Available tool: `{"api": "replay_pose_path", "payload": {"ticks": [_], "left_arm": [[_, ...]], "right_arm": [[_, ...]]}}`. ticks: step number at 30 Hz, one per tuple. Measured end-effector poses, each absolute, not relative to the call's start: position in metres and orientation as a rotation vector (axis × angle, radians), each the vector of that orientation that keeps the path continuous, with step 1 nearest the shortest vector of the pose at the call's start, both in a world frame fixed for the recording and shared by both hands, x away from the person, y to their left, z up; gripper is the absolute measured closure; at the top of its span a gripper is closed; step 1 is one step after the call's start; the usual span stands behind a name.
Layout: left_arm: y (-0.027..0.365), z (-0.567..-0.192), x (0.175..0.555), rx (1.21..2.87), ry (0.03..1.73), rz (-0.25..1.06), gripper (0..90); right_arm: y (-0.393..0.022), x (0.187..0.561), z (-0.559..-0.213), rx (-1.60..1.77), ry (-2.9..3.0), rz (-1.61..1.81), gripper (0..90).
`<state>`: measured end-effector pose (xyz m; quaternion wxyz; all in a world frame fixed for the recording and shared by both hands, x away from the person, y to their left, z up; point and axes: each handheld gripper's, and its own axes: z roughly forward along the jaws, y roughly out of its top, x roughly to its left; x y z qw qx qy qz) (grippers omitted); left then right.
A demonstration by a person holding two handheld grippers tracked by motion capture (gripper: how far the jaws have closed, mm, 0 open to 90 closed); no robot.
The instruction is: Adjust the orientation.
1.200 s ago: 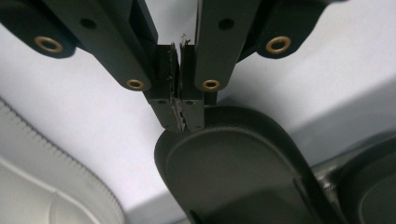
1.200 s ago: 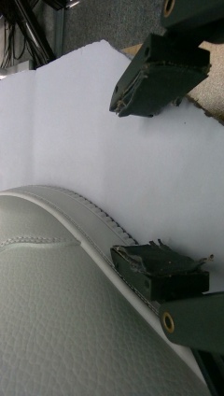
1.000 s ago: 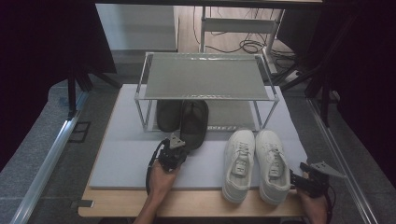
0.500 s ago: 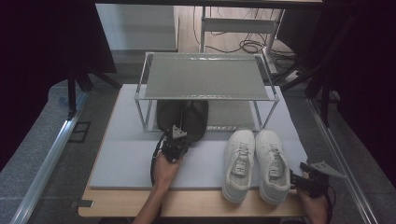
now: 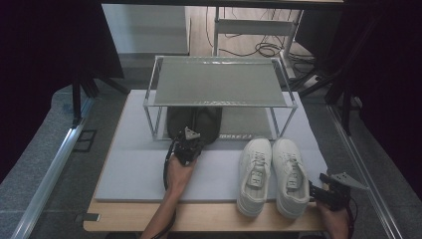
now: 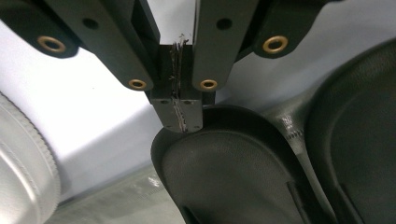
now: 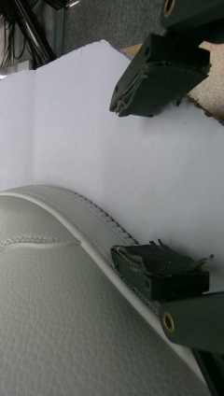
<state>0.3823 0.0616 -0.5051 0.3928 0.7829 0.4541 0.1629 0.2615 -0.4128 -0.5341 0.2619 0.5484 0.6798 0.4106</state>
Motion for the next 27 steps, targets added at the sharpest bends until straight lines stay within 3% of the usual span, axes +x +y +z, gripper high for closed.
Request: {"api": "replay_pose_path", "payload": {"ticks": [27], "left_arm": [[0.063, -0.505, 0.391, 1.988, 1.154, 0.427, 87.5]], "right_arm": [[-0.413, 0.261, -0.534, 1.487, 1.839, 1.113, 25.8]]}}
